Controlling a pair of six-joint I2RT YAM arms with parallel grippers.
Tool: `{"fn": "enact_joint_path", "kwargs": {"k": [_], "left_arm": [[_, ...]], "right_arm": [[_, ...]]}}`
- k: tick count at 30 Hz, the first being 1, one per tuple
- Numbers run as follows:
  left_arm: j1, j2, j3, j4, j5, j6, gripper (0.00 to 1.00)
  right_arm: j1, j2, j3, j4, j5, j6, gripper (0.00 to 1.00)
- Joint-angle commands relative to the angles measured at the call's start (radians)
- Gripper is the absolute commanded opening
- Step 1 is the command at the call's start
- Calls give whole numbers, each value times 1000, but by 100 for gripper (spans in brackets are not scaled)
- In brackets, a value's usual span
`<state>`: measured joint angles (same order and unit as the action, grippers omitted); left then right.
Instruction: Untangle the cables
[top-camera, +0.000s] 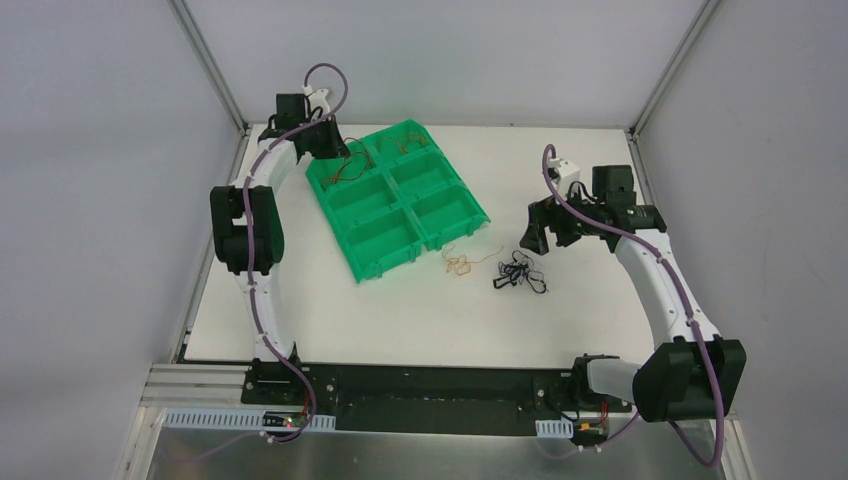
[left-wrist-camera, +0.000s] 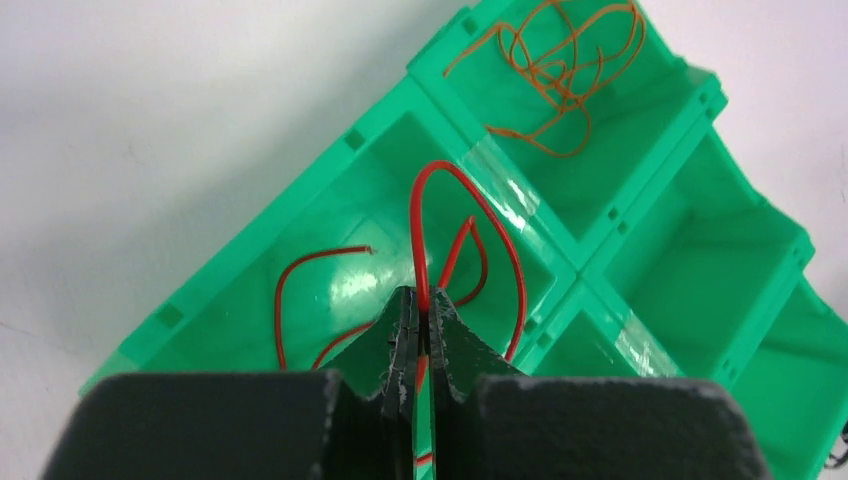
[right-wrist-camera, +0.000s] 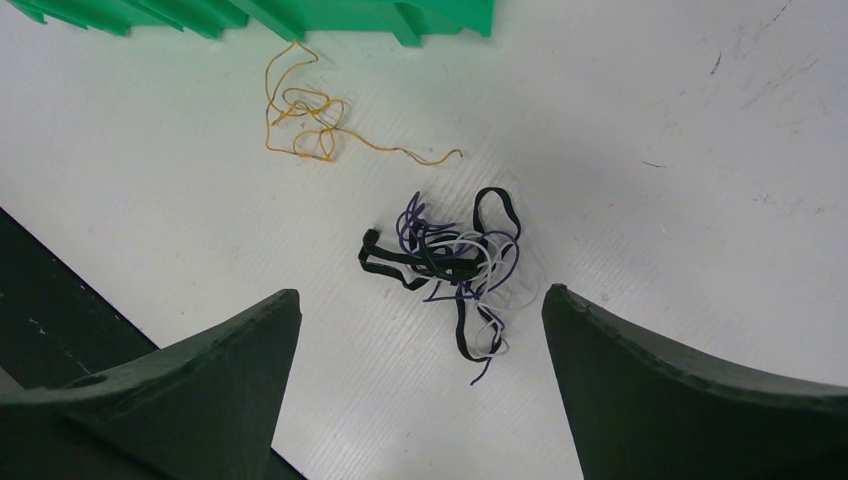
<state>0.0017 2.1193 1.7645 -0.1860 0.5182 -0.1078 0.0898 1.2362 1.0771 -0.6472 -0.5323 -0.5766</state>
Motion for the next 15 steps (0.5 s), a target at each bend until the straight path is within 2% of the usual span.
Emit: {"fn": "enact_joint_path", "kwargs": {"k": [1,5,9,15], "left_arm": [[12,-36,9,-112,62,69,0],[13,-24,14,-206,51,72,0],[13,60,126,-318,7,51,0],[16,154,241,-359,-100,-18,0]], "right_arm": [[5,-63,7,-26,21,-5,95],[5,-73,-6,-24,16,-3,95],[5,-61,3,-26,12,8,95],[5,-58,17,-44,14,13,95]]}}
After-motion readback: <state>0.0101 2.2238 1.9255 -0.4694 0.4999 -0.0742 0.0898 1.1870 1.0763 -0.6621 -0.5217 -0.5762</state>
